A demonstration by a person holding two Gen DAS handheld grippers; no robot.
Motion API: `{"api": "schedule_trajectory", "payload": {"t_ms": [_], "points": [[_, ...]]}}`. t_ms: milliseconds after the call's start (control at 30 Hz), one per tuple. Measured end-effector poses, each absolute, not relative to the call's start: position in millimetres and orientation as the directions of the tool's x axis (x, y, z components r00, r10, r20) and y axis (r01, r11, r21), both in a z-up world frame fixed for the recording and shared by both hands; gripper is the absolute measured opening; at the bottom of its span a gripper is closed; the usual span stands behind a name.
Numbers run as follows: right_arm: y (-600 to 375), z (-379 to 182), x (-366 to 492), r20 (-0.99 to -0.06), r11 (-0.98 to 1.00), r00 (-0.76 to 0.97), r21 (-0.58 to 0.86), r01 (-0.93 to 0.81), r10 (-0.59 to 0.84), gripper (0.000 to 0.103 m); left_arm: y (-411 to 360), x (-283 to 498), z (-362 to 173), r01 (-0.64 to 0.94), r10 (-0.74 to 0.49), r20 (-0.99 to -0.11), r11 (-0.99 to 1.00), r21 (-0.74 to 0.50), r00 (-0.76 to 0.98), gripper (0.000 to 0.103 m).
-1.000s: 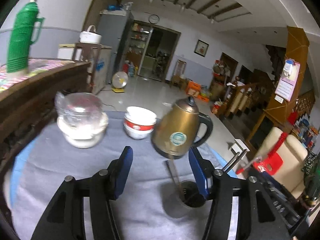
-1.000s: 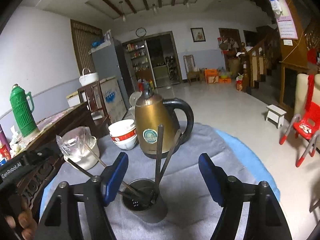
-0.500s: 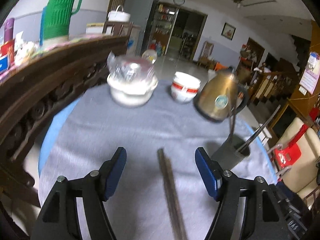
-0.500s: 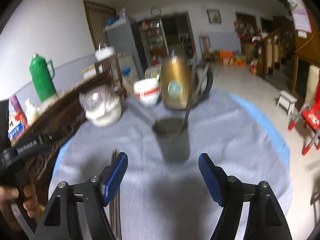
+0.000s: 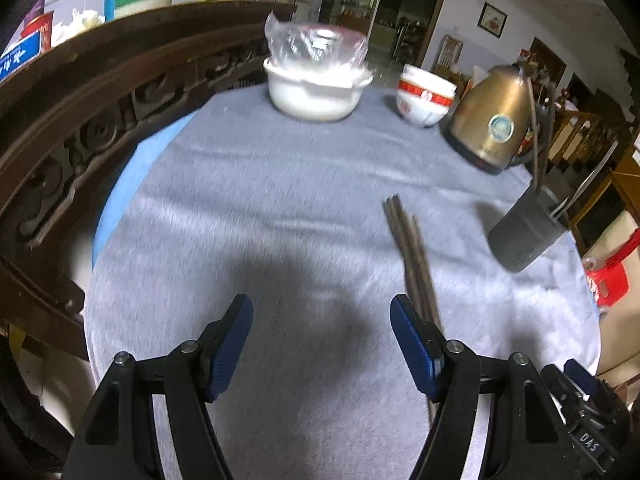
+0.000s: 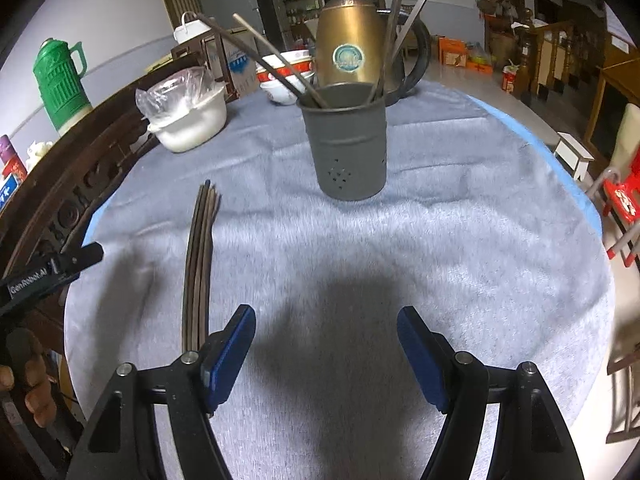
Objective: Organize utensils
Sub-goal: 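Open both tools and move them back over the remaining chopsticks, then lower both open tools toward the dark chopsticks lying on the cloth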
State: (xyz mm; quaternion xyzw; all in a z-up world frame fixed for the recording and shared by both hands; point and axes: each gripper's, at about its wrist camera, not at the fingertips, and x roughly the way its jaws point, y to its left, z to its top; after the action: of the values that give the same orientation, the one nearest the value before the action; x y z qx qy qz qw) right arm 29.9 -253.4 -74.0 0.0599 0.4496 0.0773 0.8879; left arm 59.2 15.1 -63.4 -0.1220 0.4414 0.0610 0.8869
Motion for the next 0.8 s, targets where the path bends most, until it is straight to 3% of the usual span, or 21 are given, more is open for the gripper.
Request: {"api": "schedule_trajectory", "payload": {"t_ms": [467, 800], "points": [[-245, -80, 30, -0.807, 0.977, 0.551, 0.190, -0.099, 0.213, 0.076, 16, 49, -95, -0.233, 0.010, -0.844, 0.963, -0.137, 0.536, 0.072], [-188, -84, 78, -0.820, 0.934, 0.455, 0.259, -0.246, 0.348, 0.076, 16, 44, -103, -0.236, -0.003, -0.856, 0.961, -0.146, 0.518, 0.072]]}}
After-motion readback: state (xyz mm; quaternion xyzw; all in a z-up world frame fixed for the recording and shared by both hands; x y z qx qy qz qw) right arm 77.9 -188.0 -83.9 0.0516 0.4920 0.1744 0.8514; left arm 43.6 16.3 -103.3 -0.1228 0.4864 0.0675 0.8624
